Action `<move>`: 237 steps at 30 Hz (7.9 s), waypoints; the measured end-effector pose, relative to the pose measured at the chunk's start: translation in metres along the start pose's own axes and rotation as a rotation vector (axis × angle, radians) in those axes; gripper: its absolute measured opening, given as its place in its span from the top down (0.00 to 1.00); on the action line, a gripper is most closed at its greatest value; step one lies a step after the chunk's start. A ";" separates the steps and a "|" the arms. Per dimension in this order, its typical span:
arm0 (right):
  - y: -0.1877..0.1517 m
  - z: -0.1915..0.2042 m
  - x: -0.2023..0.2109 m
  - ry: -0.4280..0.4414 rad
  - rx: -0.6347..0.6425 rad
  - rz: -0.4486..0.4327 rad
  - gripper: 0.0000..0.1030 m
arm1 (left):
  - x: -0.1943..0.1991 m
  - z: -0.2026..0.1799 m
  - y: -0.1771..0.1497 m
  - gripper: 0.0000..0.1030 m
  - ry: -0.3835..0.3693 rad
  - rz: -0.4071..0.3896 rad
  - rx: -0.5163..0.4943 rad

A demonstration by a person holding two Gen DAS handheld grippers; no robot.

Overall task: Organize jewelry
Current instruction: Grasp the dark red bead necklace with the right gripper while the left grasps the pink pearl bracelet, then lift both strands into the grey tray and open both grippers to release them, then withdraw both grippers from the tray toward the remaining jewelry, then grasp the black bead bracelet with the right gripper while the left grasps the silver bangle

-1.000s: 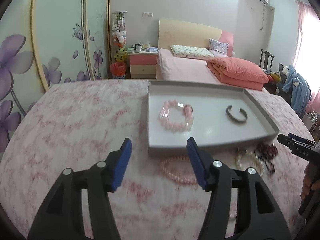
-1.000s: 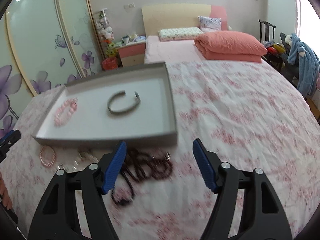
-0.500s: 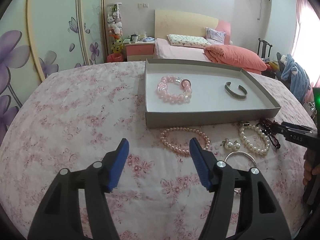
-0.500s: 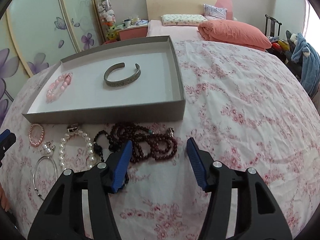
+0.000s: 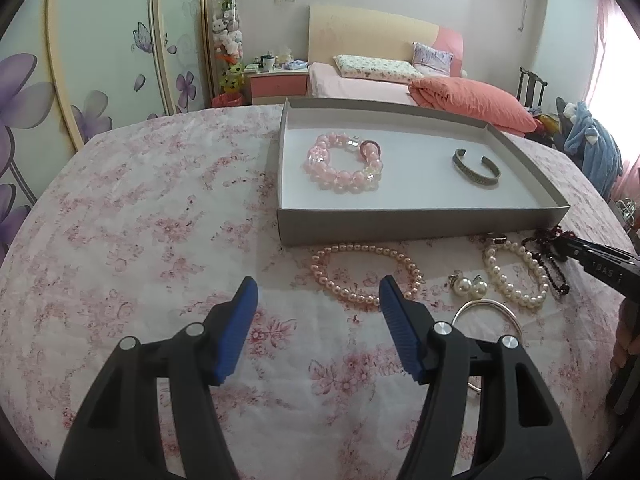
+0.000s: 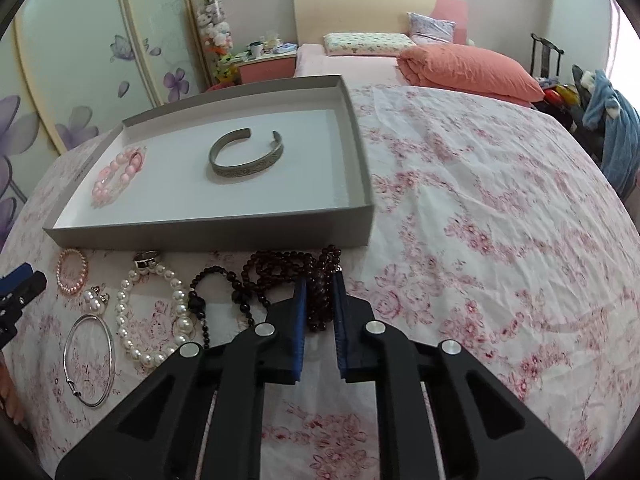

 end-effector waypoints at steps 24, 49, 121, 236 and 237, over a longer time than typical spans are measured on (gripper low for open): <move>0.001 -0.002 0.000 0.000 -0.004 0.003 0.87 | -0.019 0.020 0.000 0.83 0.080 0.074 -0.014; 0.017 -0.001 0.068 0.162 -0.113 -0.173 0.91 | 0.042 -0.002 0.016 0.94 -0.036 -0.103 0.021; 0.091 0.047 0.133 0.092 -0.039 -0.583 0.91 | 0.050 -0.065 0.109 0.94 0.058 -0.330 -0.179; -0.028 0.021 0.043 0.096 0.000 -0.042 0.74 | -0.007 0.007 -0.021 0.33 0.029 0.100 -0.019; -0.026 0.022 0.039 0.090 0.002 -0.034 0.74 | -0.006 0.007 -0.021 0.33 0.029 0.100 -0.019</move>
Point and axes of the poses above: each gripper's, at about its wrist camera, not at the fingertips, and x roughly against the way its jaws point, z to its left, y to its top, the point moved 7 cm from there along -x, roughly the way its jaws point, and after that the axes turned 14 degrees about -y, right-handed, at the moved point
